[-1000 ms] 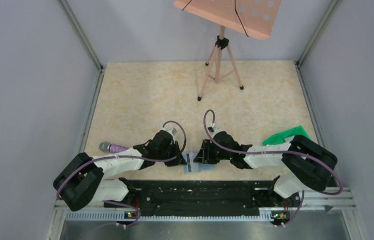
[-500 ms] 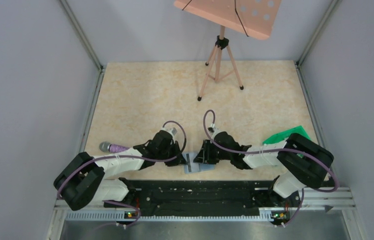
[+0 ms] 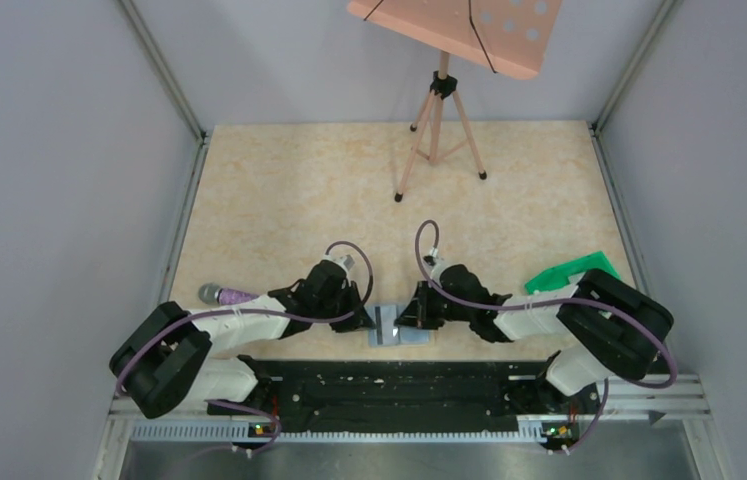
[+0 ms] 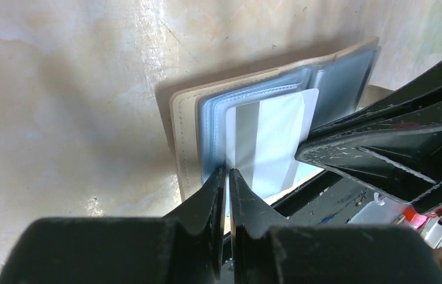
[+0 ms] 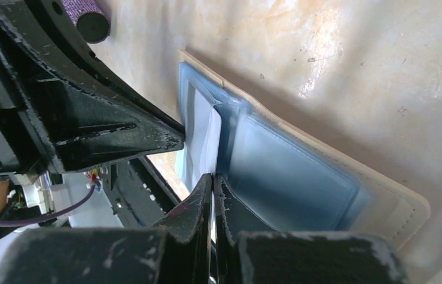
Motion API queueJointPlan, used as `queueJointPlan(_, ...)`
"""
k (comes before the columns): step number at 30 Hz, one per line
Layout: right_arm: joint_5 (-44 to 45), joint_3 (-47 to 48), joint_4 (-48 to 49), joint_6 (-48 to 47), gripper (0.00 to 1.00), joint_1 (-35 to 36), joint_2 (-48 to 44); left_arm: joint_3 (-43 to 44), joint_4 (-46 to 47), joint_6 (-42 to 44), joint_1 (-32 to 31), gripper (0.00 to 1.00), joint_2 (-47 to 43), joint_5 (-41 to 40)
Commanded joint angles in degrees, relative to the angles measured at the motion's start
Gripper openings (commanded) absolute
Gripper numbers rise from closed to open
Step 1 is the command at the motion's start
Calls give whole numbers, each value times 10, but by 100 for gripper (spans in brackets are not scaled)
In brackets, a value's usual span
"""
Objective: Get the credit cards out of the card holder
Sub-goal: Remove the credit card from the card holder.
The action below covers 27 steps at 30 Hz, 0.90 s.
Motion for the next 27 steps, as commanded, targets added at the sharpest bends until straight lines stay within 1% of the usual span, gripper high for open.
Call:
queueJointPlan(1, -14, -8, 0, -25, 0, -19, -31, -3, -53, 12, 1, 13, 23, -53)
queueJointPlan(8, -8, -7, -46, -39, 0, -28, -63, 2, -61, 12, 1, 14, 16, -57)
queueJointPlan(14, -11, -4, -82, -32, 0, -32, -89, 13, -66, 13, 0, 14, 9, -58)
queueJointPlan(19, 7, 4, -140, -19, 0, -42, -135, 25, -73, 22, 0, 16, 0, -57)
queueJointPlan(23, 12, 17, -178, 1, 0, -44, -174, 51, -80, 46, 0, 22, -23, -53)
queueJointPlan(25, 13, 24, -195, 11, 0, -43, -191, 71, -89, 63, 0, 28, -40, -57)
queueJointPlan(27, 18, 30, -213, 23, 0, -43, -208, 91, -94, 83, -2, 37, -66, -66)
